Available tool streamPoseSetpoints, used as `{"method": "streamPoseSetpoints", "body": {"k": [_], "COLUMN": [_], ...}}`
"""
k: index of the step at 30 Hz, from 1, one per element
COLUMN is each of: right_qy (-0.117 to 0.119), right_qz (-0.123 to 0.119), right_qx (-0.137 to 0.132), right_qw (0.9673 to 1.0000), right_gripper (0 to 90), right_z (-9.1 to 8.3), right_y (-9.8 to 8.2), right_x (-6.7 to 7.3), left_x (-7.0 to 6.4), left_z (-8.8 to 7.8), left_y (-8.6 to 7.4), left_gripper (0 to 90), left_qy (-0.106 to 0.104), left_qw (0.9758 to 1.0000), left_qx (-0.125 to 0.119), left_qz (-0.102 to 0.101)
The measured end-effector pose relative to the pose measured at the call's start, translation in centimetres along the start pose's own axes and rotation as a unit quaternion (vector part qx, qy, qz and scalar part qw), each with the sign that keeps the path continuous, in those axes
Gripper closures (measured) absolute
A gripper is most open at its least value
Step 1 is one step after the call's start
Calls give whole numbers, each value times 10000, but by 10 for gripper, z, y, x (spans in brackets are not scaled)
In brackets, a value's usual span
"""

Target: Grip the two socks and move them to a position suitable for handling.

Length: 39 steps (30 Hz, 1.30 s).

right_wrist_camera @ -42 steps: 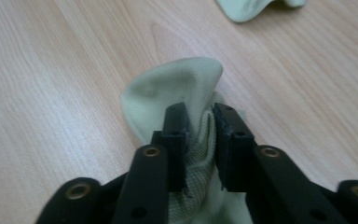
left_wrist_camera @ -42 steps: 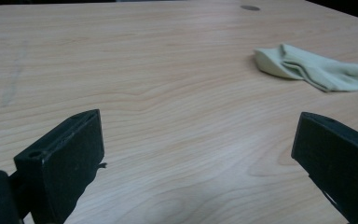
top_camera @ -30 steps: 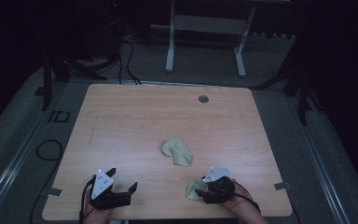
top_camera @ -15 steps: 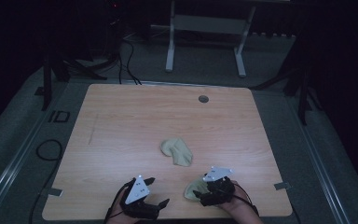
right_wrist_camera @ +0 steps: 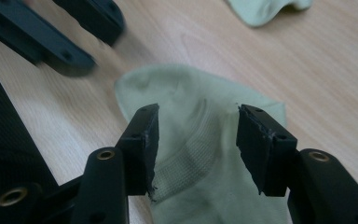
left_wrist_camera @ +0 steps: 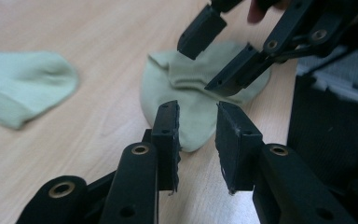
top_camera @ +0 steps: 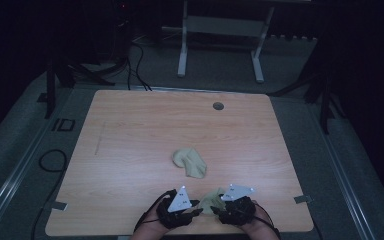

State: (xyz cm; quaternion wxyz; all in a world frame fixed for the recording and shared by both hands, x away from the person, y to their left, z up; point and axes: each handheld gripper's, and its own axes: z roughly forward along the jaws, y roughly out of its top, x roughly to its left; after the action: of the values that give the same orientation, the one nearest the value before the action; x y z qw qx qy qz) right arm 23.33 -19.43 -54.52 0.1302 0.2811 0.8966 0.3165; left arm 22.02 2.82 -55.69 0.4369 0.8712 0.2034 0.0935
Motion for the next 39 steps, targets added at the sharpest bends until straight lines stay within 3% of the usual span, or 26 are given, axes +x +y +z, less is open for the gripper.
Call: {"method": "streamPoseSetpoints", "body": {"k": [2, 4, 5, 12, 17, 23, 25, 31, 39], "right_qy": [32, 67, 99, 82, 200, 84, 14, -145, -247], "right_qz": [26, 60, 115, 150, 229, 358, 544, 751, 1065], "right_qx": [47, 63, 136, 229, 121, -54, -158, -225, -196], "right_qw": [10000, 9999, 9998, 9996, 9995, 9993, 9984, 9968, 9938], "right_gripper": [528, 542, 587, 812, 819, 818, 818, 816, 812], "right_z": [2, 3, 6, 5, -6, -22, -30, -43, -45], "right_y": [-1, -1, -3, -4, -2, 0, -2, -11, -24], "right_x": [0, 0, 0, 2, 0, -9, -18, -36, -56], "left_x": [0, 1, 4, 10, 12, 8, 9, 11, 13], "left_z": [9, 12, 19, 24, 24, 24, 24, 24, 24], "left_y": [1, 2, 3, 5, 4, 3, 3, 3, 4], "left_gripper": [749, 781, 808, 854, 870, 879, 879, 884, 884], "left_qy": [-3, -4, 95, 275, 240, 348, 347, 267, 221], "left_qw": [9997, 9995, 9986, 9968, 9973, 9970, 9970, 9973, 9968], "left_qx": [245, 304, 516, 732, 694, 673, 681, 661, 725], "left_qz": [31, 35, 108, 147, 83, 145, 143, 177, 262]}}
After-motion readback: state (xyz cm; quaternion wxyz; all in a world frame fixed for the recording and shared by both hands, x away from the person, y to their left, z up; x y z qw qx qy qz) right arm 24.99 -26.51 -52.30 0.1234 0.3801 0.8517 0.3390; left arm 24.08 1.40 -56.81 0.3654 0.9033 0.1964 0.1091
